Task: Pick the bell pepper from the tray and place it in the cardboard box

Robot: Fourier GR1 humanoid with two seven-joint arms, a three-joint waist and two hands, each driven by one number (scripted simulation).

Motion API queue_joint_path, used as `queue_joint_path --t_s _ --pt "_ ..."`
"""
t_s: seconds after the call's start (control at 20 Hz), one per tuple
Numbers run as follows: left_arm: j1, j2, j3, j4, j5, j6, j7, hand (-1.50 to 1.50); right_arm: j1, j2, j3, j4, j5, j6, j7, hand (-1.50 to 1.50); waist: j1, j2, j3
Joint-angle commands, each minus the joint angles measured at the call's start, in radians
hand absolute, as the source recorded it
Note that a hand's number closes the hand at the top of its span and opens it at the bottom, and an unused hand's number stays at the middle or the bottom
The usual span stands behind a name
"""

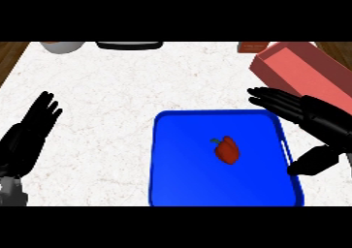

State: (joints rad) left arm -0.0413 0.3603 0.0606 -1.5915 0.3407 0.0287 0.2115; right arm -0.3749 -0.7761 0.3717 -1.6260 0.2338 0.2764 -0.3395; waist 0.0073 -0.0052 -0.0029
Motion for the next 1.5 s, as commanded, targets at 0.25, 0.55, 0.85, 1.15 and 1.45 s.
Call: queue_joint_path --t_s 0.25,0.55,0.85,1.15,1.45 --pt "0.021 -0.017 -0.009 -0.062 -0.016 0.014 0.043 0.00 -0.069 0.070 0.163 -0.155 0.178 0.172 0.435 -1.50 -0.005 0.002 0.002" --pt "-0.014 -0.023 0.033 0.008 -0.002 -0.020 0.019 0.00 -0.127 0.220 0.183 -0.084 0.173 0.323 0.597 -1.50 -0.003 0.005 0.002" --pt "-0.006 -0.036 0.052 -0.074 -0.028 0.001 0.072 0.00 -0.056 0.188 0.096 -0.125 0.234 0.425 0.540 -1.50 -0.006 0.004 0.003" --pt "0.019 -0.049 0.077 -0.037 -0.036 -0.072 0.019 0.00 -0.041 0.233 0.064 0.010 0.390 0.392 0.396 -1.50 -0.004 0.005 0.003" --pt "-0.058 -0.087 0.047 -0.038 -0.089 -0.004 0.103 0.00 -0.044 0.298 0.056 0.042 0.445 0.391 0.343 -1.50 -0.007 0.006 0.003"
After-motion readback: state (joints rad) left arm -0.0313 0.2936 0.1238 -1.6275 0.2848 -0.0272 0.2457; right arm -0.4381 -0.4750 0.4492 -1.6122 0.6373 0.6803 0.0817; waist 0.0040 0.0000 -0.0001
